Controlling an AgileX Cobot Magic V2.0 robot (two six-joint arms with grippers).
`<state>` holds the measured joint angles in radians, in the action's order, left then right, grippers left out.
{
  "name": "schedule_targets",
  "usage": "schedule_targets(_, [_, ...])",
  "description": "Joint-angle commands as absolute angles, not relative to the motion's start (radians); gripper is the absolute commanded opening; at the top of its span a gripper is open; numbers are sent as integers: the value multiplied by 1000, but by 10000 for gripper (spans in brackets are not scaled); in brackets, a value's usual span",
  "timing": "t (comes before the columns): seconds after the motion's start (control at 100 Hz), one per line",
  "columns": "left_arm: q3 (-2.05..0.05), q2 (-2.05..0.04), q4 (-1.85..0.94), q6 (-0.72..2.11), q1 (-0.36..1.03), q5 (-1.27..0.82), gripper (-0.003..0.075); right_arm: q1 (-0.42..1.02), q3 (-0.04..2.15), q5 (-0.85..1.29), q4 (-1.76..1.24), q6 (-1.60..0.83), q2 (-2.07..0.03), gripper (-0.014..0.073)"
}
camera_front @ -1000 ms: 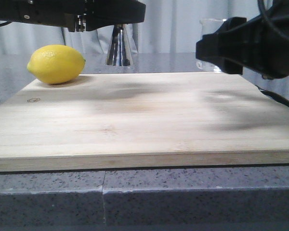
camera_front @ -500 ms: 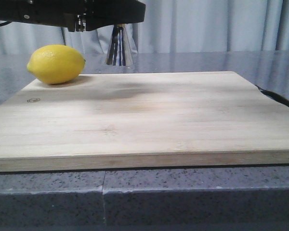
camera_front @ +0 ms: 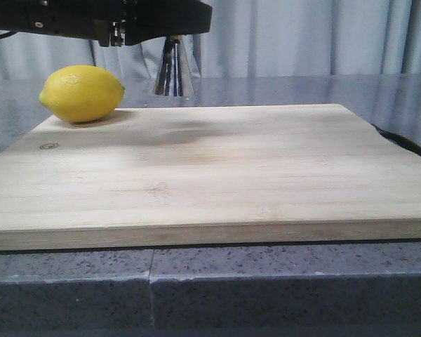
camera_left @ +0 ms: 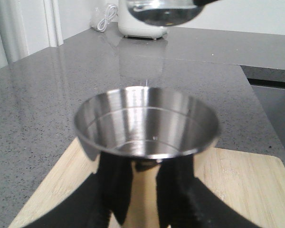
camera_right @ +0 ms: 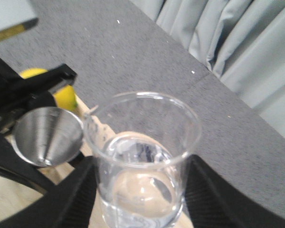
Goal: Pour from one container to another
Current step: 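Lift the beaker with the right gripper and bring it over the jigger, then tilt the beaker with the right gripper, pouring liquid into the jigger cup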
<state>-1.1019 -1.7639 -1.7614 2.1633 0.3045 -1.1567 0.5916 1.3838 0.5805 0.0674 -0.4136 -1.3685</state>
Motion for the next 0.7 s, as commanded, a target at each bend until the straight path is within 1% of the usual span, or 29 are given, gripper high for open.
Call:
schedule_targets(0.0, [-1130, -1713, -1850, 2154, 313, -1256, 179, 590, 1478, 579, 124, -445, -1366, 311])
schedule_targets(0.23, [-1130, -1713, -1850, 2154, 313, -1256, 179, 618, 1567, 680, 135, -551, -1413, 311])
schedule_targets(0.48, [-1130, -1713, -1850, 2154, 313, -1256, 179, 705, 1567, 680, 305, -574, -1414, 311])
schedule_targets(0.69, [-1130, -1713, -1850, 2154, 313, -1256, 179, 743, 1567, 678, 410, -574, -1414, 311])
